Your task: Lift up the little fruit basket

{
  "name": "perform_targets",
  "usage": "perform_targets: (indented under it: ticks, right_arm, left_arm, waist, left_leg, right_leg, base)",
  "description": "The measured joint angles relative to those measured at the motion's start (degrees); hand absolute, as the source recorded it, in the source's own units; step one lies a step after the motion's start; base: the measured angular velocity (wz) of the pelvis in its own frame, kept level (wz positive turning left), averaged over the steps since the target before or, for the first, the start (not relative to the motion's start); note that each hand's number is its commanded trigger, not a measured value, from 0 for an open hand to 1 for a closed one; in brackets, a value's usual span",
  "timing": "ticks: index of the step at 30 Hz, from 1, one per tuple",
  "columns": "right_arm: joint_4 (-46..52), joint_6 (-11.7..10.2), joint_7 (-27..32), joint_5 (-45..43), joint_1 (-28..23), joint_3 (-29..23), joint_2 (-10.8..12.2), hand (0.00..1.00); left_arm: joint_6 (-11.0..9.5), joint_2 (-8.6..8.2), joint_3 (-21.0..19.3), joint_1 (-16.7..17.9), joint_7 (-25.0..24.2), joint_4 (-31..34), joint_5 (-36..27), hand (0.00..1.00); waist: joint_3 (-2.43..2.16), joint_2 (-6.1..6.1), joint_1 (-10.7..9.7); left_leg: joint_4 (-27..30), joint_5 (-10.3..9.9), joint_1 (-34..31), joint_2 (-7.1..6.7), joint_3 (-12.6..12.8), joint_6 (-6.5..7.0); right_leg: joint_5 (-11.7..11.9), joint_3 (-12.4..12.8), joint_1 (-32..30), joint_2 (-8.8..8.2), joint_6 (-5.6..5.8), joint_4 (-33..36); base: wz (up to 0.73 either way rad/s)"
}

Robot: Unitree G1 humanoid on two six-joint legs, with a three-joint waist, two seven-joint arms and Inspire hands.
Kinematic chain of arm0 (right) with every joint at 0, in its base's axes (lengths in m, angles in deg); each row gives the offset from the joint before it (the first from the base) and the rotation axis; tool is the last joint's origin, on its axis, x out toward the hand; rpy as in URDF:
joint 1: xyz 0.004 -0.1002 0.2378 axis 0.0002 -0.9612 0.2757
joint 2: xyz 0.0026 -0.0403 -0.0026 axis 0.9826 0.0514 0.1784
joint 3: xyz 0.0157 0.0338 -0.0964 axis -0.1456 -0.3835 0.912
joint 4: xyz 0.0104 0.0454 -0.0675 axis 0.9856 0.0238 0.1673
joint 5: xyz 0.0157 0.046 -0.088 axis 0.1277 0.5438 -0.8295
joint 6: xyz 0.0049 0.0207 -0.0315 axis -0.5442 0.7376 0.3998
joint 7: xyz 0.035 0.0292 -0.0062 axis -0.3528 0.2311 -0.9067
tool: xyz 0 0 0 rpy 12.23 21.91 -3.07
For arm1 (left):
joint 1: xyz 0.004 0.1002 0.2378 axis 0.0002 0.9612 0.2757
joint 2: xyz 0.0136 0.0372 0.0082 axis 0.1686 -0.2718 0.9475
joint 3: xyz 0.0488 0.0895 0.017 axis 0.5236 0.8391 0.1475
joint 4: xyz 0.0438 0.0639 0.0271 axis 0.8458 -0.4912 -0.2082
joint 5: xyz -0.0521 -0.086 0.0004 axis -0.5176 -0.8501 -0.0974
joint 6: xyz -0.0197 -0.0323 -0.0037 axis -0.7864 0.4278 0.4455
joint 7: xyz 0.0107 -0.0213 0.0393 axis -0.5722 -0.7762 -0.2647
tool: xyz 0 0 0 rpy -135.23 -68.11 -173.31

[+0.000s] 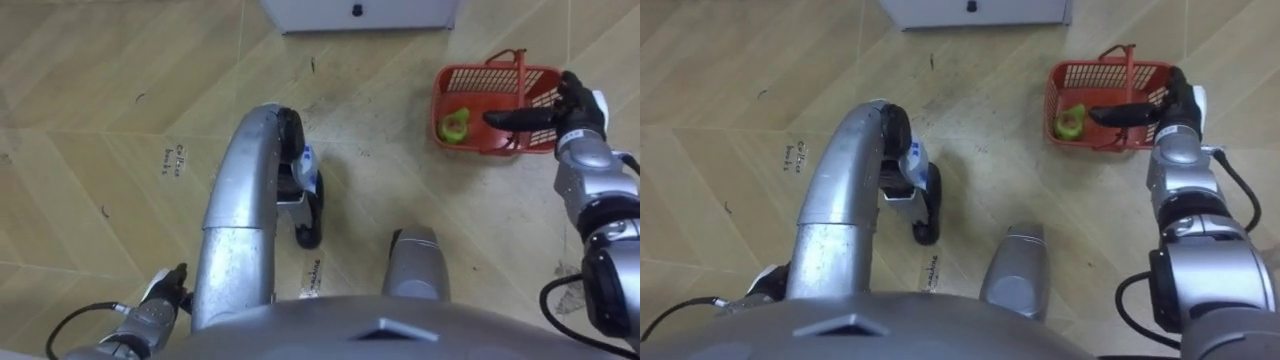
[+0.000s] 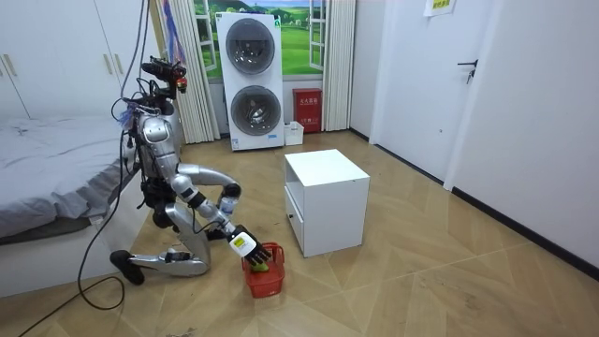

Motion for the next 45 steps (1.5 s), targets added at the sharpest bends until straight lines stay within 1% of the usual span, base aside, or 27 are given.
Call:
perform_targets:
  ticks: [2, 4, 8, 11, 13, 17, 18, 20, 24, 30, 32, 33, 34, 35, 40, 43, 45]
  right_arm:
    - [-0.9, 0.0, -0.4, 0.1, 0.0, 0.0, -0.8, 0.0]
    - [-3.4, 0.0, -0.9, 1.7, 0.7, 0.4, -1.5, 0.0]
    - [-6.2, 0.2, -2.0, 2.7, 0.9, 0.5, -2.3, 0.0]
    - [-6.3, 0.2, -2.4, 4.0, 0.9, 0.7, -2.9, 0.0]
    - [-6.3, 0.2, -2.6, 4.7, 1.0, 1.1, -3.0, 0.0]
    - [-6.8, 0.2, -3.2, 5.1, 1.1, 1.1, -3.1, 0.0]
    - [-7.4, 0.1, -3.4, 5.1, 1.2, 1.3, -3.2, 0.0]
    - [-8.4, 0.1, -4.1, 6.2, 1.2, 1.7, -3.4, 0.0]
    - [-8.7, 0.1, -5.4, 8.0, 1.2, 1.7, -3.6, 0.0]
    - [-8.7, 0.1, -6.8, 9.4, 1.2, 2.3, -3.6, 0.01]
    - [-8.7, 0.1, -7.2, 9.6, 1.2, 2.7, -3.6, 0.56]
    - [-8.7, 0.1, -7.5, 10.0, 1.2, 2.7, -3.6, 0.67]
    - [-8.7, 0.1, -7.7, 10.2, 1.2, 2.7, -3.6, 0.97]
    - [-8.7, 0.1, -7.9, 10.2, 1.2, 2.7, -3.6, 1.0]
    - [-8.7, 0.2, -9.2, 10.0, 1.2, 2.7, -3.6, 1.0]
    - [-8.8, 0.3, -9.4, 10.0, 1.2, 2.7, -3.6, 1.0]
    - [-8.8, 0.3, -9.5, 10.0, 1.2, 2.9, -3.6, 1.0]
  left_arm:
    - [0.1, 0.01, 0.5, 0.0, -0.4, 0.1, 0.0, 0.0]
    - [0.2, 0.17, 0.6, 0.0, -1.5, 0.1, -0.2, 0.0]
    - [0.5, 0.26, 0.6, -0.1, -2.5, 0.1, -1.9, 0.0]
    - [0.5, 0.26, 0.8, 0.0, -2.6, 0.1, -2.2, 0.0]
    - [0.9, 0.31, 1.6, -0.1, -2.8, 0.2, -2.2, 0.0]
    - [1.1, 0.35, 1.7, -0.1, -3.7, 0.5, -2.2, 0.0]
    - [1.1, 0.35, 1.7, -0.1, -3.7, 0.6, -2.2, 0.0]
    - [1.1, 0.34, 1.7, -0.1, -3.7, 0.9, -2.2, 0.0]
    - [1.2, 0.34, 1.7, -0.1, -3.8, 1.1, -2.2, 0.0]
    - [1.2, 0.34, 1.7, -0.1, -4.0, 1.4, -2.2, 0.0]
    - [1.2, 0.34, 1.7, -0.1, -4.2, 1.7, -2.2, 0.0]
    - [1.2, 0.34, 1.7, -0.1, -4.4, 1.8, -2.2, 0.0]
    - [1.2, 0.34, 1.7, 0.0, -4.5, 1.8, -2.2, 0.0]
    - [1.2, 0.35, 1.6, 0.1, -4.6, 1.9, -2.2, 0.0]
    - [1.4, 0.34, 1.6, 0.5, -4.8, 2.2, -2.2, 0.0]
    - [1.4, 0.34, 1.6, 0.2, -4.8, 2.2, -2.2, 0.0]
    - [1.5, 0.34, 1.6, -0.1, -4.9, 2.1, -2.2, 0.0]
  waist:
    - [0.0, 0.0, 0.7]
    - [0.12, 0.13, 1.0]
    - [0.16, 0.13, 2.3]
    - [0.28, 0.34, 2.6]
    - [0.38, 0.29, 2.9]
    - [0.45, 0.32, 3.2]
    - [0.43, 0.34, 3.6]
    - [0.35, 0.64, 3.9]
    - [0.44, 1.06, 3.9]
    - [0.45, 1.11, 4.2]
    - [0.45, 1.11, 4.5]
    - [0.42, 1.18, 4.6]
    - [0.41, 1.2, 4.8]
    - [0.35, 1.3, 4.9]
    - [0.1, 1.73, 5.5]
    - [0.14, 1.72, 5.5]
    - [0.32, 1.52, 5.5]
  left_leg:
    - [0.0, 0.1, -0.4, 0.07, 0.2, 0.25]
    - [0.0, 0.4, -0.6, 0.05, 0.3, 0.65]
    - [0.0, 0.5, -0.9, 0.21, 0.5, 0.7]
    - [0.0, 0.8, -1.3, 0.2, 0.5, 0.71]
    - [0.0, 0.9, -1.5, 0.35, 0.5, 0.71]
    - [0.0, 0.9, -1.6, 0.65, 0.6, 0.7]
    - [0.0, 0.9, -1.6, 0.89, 0.7, 0.7]
    - [0.0, 0.9, -1.6, 0.89, 0.7, 0.68]
    - [0.0, 0.9, -1.6, 0.89, 0.7, 0.66]
    - [0.0, 0.9, -1.6, 0.9, 0.7, 0.65]
    - [0.1, 0.9, -1.6, 0.9, 0.7, 0.66]
    - [0.1, 0.9, -1.6, 0.9, 0.7, 0.67]
    - [0.1, 0.9, -1.6, 0.89, 0.7, 0.69]
    - [0.1, 0.9, -1.6, 0.89, 0.7, 0.7]
    - [0.1, 1.0, -1.6, 0.85, 0.7, 0.77]
    - [0.1, 1.0, -1.6, 0.81, 0.7, 0.77]
    - [0.1, 1.0, -1.6, 0.76, 0.7, 0.79]
  right_leg:
    - [-0.1, 0.1, -0.6, -0.2, 0.2, 0.3]
    - [-0.1, 0.1, -1.0, -0.26, 0.16, 0.5]
    - [-0.2, 0.2, -1.5, -0.33, 0.15, 0.9]
    - [-0.2, 0.2, -1.9, -0.37, 0.16, 1.1]
    - [-0.2, 0.3, -2.3, -0.36, 0.15, 1.2]
    - [-0.2, 0.6, -2.7, -0.23, 0.15, 1.5]
    - [-0.2, 0.8, -2.9, -0.14, 0.15, 1.6]
    - [-0.2, 0.8, -2.9, -0.13, 0.15, 1.6]
    - [-0.2, 0.8, -2.9, -0.11, 0.15, 1.7]
    - [-0.2, 0.8, -2.9, -0.11, 0.15, 1.7]
    - [-0.2, 0.8, -2.9, -0.12, 0.15, 1.7]
    - [-0.2, 0.8, -2.9, -0.13, 0.16, 1.7]
    - [-0.2, 0.8, -2.9, -0.13, 0.16, 1.7]
    - [-0.2, 0.8, -2.9, -0.13, 0.16, 1.7]
    - [-0.2, 0.7, -2.8, -0.16, 0.16, 1.7]
    - [-0.2, 0.6, -2.7, -0.15, 0.16, 1.7]
    - [-0.2, 0.5, -2.6, -0.18, 0.16, 1.7]
  base:
    - [0.0]
    - [0.04]
    - [0.0]
    - [0.0]
    - [0.0]
    - [-0.02]
    - [-0.04]
    - [-0.02]
    - [0.0]
    - [0.0]
    - [0.0]
    - [0.0]
    - [0.0]
    - [0.0]
    - [0.0]
    - [0.0]
    - [0.0]
